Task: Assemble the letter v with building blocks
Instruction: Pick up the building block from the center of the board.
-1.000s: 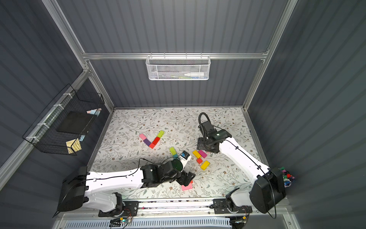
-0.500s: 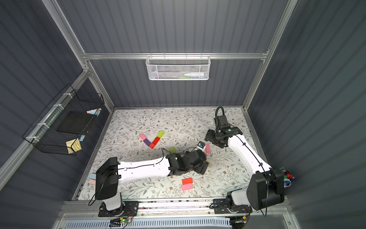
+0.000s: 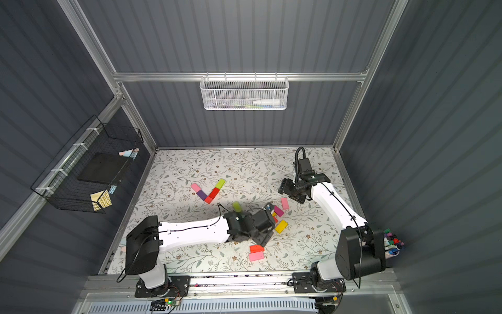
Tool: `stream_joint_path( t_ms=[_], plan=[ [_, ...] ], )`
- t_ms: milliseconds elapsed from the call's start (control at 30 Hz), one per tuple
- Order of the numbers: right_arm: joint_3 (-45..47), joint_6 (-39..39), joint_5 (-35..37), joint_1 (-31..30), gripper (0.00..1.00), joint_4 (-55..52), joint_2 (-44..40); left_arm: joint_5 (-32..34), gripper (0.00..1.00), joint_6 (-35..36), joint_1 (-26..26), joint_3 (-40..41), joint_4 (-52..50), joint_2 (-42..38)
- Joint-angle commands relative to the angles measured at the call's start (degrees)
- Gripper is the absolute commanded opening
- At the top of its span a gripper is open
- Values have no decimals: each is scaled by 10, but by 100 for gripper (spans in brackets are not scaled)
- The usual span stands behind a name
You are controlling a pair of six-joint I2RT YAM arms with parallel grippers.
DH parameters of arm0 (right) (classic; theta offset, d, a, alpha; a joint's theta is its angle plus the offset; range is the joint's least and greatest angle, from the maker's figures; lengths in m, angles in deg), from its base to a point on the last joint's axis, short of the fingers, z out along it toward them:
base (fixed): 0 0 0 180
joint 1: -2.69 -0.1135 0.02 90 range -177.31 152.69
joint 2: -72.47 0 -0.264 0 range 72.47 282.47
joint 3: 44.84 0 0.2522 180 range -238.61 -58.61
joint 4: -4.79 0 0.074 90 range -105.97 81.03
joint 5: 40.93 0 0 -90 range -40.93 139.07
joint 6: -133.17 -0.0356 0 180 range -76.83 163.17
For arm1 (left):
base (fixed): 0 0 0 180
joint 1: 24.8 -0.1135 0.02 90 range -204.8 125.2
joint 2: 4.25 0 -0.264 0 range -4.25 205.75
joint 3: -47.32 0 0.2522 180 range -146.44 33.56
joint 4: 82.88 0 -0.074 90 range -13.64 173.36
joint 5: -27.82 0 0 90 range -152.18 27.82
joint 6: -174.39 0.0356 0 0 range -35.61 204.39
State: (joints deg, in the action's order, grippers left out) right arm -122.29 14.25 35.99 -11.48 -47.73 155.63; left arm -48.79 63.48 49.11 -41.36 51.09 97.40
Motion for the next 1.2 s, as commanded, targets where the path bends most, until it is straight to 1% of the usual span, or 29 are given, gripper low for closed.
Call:
stream_joint_path(
  t_ms=[0,67,167,267,333,433,667,900,1067,1167],
  plan=[
    [10,3,-27,3,76,7,17,13,87,-30,26,42,-22,-16],
    [14,3,-37,3,77,9,20,15,86,-37,28,67,-9,-32],
    [23,1,-43,3,77,10,12,-7,86,-37,37,101,5,-43],
    [39,0,-32,3,77,15,-6,16,86,-44,43,94,4,-30],
    [47,0,-30,3,77,14,-13,31,86,-67,43,83,6,-6],
    [57,-3,-29,3,77,13,-21,49,86,-74,43,72,6,28],
    [64,-6,-27,3,77,13,-27,26,86,-87,43,92,16,45],
    [55,-2,-31,3,77,11,-16,34,87,-79,37,65,22,70],
    [54,-1,-33,3,77,13,-10,16,86,-76,29,73,41,67],
    [55,-1,-35,3,77,15,-5,15,83,-75,22,74,48,54]
  ],
)
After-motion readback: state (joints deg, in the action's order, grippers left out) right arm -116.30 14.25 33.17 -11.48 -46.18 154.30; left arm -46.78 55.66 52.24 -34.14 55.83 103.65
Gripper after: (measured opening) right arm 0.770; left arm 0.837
